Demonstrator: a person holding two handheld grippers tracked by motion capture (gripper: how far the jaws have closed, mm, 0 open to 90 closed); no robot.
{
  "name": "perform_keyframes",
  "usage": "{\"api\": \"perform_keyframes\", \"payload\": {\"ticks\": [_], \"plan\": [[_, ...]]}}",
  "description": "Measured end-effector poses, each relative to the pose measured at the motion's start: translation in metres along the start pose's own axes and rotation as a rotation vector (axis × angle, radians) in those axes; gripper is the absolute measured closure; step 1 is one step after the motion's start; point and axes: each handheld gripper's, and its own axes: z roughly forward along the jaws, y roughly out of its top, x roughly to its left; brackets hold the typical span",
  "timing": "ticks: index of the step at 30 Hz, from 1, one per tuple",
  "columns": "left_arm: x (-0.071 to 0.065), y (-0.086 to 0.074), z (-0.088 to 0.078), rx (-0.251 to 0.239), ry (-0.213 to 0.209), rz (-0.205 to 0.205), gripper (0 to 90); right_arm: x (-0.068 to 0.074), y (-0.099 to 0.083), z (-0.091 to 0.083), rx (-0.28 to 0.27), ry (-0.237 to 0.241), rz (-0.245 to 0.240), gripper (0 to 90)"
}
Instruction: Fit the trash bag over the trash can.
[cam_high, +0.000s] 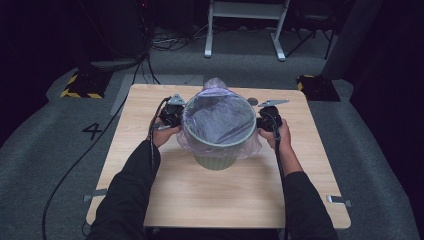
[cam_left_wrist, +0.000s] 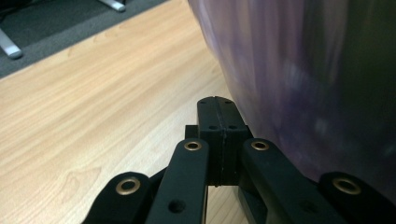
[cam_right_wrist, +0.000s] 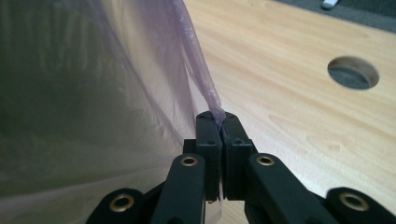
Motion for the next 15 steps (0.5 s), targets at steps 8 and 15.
{"api": "perform_keyframes", "payload": {"ticks": [8, 15], "plan": [[0.002, -0.015, -0.011, -0.006, -0.013, -0.009, 89.9, -0.005, -0.018, 0.003, 0.025, 0.023, 0.018, 82.0], [-0.005, -0.027, -0.046, -0.081, 0.016, 0.03, 76.4, -0.013, -0.029, -0.021, -0.057, -0.004, 0.027, 53.0]]}}
